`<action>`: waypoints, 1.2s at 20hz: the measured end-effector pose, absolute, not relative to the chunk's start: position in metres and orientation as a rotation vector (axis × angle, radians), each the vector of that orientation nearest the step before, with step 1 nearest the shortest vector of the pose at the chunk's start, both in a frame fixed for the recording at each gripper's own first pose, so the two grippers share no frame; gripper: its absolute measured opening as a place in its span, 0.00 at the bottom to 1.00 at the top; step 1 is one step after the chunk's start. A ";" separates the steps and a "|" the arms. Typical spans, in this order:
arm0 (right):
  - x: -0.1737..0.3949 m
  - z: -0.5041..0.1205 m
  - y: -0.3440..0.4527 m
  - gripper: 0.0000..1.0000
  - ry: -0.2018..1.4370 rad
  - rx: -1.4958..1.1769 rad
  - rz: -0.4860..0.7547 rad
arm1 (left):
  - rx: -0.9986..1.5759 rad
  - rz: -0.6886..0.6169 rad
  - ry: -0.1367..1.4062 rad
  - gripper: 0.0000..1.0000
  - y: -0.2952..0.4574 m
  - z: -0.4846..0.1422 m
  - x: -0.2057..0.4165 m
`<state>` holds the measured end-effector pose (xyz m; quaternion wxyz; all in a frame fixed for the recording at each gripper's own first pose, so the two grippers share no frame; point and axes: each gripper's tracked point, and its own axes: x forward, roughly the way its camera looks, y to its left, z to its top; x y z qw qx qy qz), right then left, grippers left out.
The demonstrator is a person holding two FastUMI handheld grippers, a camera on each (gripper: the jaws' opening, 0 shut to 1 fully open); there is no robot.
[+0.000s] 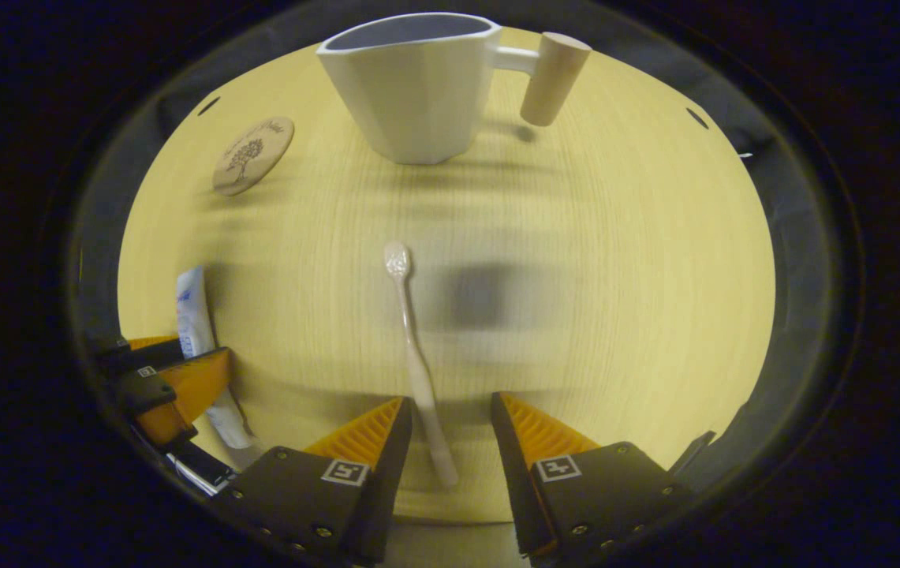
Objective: Put the toothbrush and toothpaste on the desktop into the cup, then pick up the cup and place it on the coaster on the desktop.
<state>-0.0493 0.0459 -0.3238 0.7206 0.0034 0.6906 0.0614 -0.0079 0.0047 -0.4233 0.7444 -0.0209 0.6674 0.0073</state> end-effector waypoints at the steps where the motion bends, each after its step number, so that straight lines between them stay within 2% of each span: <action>1: -0.048 -0.324 0.043 0.62 1.523 -0.006 0.139 | -0.043 0.015 1.461 0.58 0.005 -0.421 -0.008; 2: -0.046 -0.322 0.038 0.61 1.518 0.001 0.113 | -0.045 0.015 1.461 0.50 0.005 -0.422 -0.009; 3: -0.049 -0.324 0.040 0.31 1.521 0.025 0.097 | -0.044 0.018 1.464 0.50 0.006 -0.421 -0.011; 4: -0.050 -0.322 0.039 0.25 1.524 0.037 0.096 | -0.048 0.016 1.458 0.43 0.006 -0.420 -0.010; 6: -0.047 -0.317 0.030 0.25 1.498 0.057 0.062 | -0.052 0.022 1.462 0.39 0.006 -0.423 -0.010; 7: -0.047 -0.324 0.031 0.04 1.508 0.077 0.056 | -0.051 0.020 1.460 0.34 0.006 -0.424 -0.010; 8: -0.049 -0.320 0.032 0.05 1.512 0.088 0.058 | -0.059 0.024 1.452 0.34 0.006 -0.424 -0.008; 9: -0.049 -0.320 0.032 0.05 1.509 0.095 0.062 | -0.064 0.026 1.461 0.27 0.007 -0.424 -0.009; 10: -0.048 -0.321 0.033 0.05 1.511 0.101 0.062 | -0.077 0.034 1.440 0.27 0.007 -0.421 -0.005; 11: -0.046 -0.325 0.032 0.05 1.505 0.105 0.061 | -0.094 0.039 1.445 0.19 0.007 -0.420 -0.004; 13: -0.047 -0.319 0.032 0.02 1.503 0.113 0.068 | -0.132 0.052 1.429 0.20 0.009 -0.416 0.002; 18: -0.058 -0.303 0.031 0.02 1.468 0.196 0.076 | -0.260 0.059 1.376 0.20 0.014 -0.391 0.021; 21: -0.047 -0.272 0.027 0.02 1.378 0.256 0.075 | -0.272 0.035 1.245 0.19 0.023 -0.349 0.057; 22: -0.038 -0.258 0.026 0.02 1.333 0.277 0.074 | -0.252 0.028 1.186 0.19 0.032 -0.337 0.045; 24: -0.016 -0.229 0.023 0.01 1.222 0.329 0.076 | -0.175 0.017 1.055 0.18 0.026 -0.323 0.083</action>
